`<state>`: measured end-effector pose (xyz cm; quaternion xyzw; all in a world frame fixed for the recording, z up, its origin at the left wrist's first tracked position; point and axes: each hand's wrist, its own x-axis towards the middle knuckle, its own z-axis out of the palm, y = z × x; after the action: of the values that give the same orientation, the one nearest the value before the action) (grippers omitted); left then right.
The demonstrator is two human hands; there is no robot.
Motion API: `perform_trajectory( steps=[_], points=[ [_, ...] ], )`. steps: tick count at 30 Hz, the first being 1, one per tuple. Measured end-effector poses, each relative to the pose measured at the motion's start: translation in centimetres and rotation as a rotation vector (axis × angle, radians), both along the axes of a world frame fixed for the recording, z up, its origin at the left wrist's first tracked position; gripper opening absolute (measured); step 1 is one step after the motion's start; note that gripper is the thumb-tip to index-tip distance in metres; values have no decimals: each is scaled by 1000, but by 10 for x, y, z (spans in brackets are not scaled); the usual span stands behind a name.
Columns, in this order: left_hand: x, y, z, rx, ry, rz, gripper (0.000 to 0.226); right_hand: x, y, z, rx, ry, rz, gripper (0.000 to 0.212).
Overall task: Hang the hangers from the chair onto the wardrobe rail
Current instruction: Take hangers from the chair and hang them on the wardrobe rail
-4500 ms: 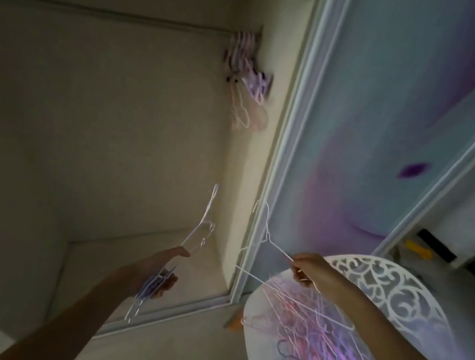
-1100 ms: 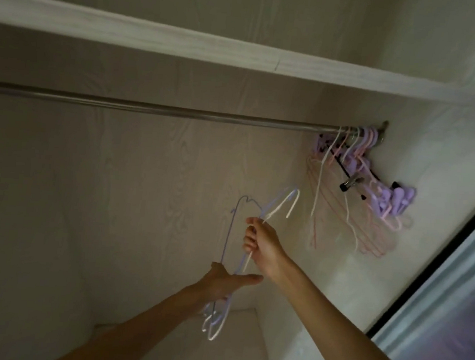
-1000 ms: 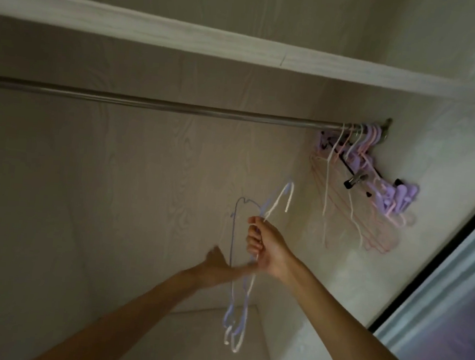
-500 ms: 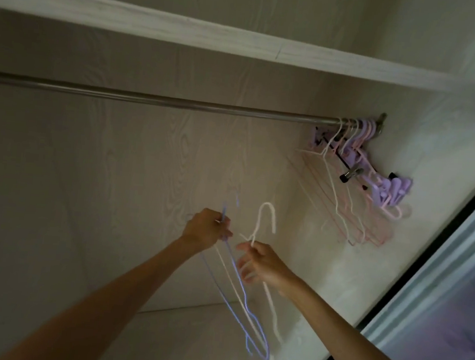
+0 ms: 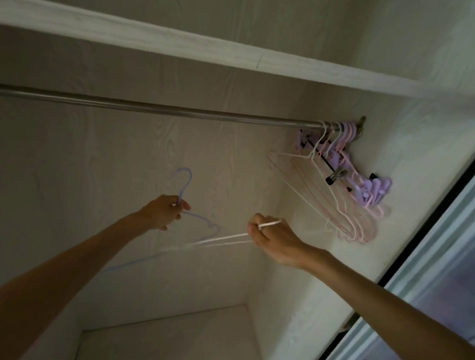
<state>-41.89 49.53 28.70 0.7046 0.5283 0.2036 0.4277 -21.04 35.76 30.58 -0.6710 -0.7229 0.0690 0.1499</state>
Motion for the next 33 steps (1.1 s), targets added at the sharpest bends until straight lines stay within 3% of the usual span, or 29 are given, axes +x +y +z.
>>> perform_trajectory(
  steps=[4, 7, 9, 11, 13, 16, 18, 22, 27, 30, 33],
  points=[
    [-4, 0, 4, -50, -3, -30, 17, -1, 4, 14, 12, -411, 196, 29],
    [-8, 1, 1, -57, 19, -58, 20, -5, 2, 20, 225, -819, 239, 38],
    [-8, 0, -2, -62, 38, -84, 19, -12, -4, 25, 73, -918, 241, 41],
    [-8, -2, -7, -71, 46, -116, 17, -11, -9, 29, -286, -735, 138, 40],
    [-7, -3, -13, -80, 52, -140, 15, -4, -13, 28, -482, -367, 23, 32],
    [-3, -3, -20, -124, 19, -138, 13, 17, -12, 20, -441, 161, -178, 21],
    [2, -4, -18, -162, -12, -121, 14, 29, -10, 23, -315, 324, -254, 16],
    [19, -4, -8, -175, -67, -83, 21, 42, 2, 38, -103, 398, -369, 16],
    [44, 3, 13, -13, -175, -18, 19, 53, 30, 74, 192, -34, -508, 32],
    [47, 11, 23, 159, -134, 19, 16, 59, 49, 93, 282, -126, -615, 31],
    [47, 15, 34, 204, -68, 56, 17, 65, 70, 100, 305, -166, -666, 32]
  ],
)
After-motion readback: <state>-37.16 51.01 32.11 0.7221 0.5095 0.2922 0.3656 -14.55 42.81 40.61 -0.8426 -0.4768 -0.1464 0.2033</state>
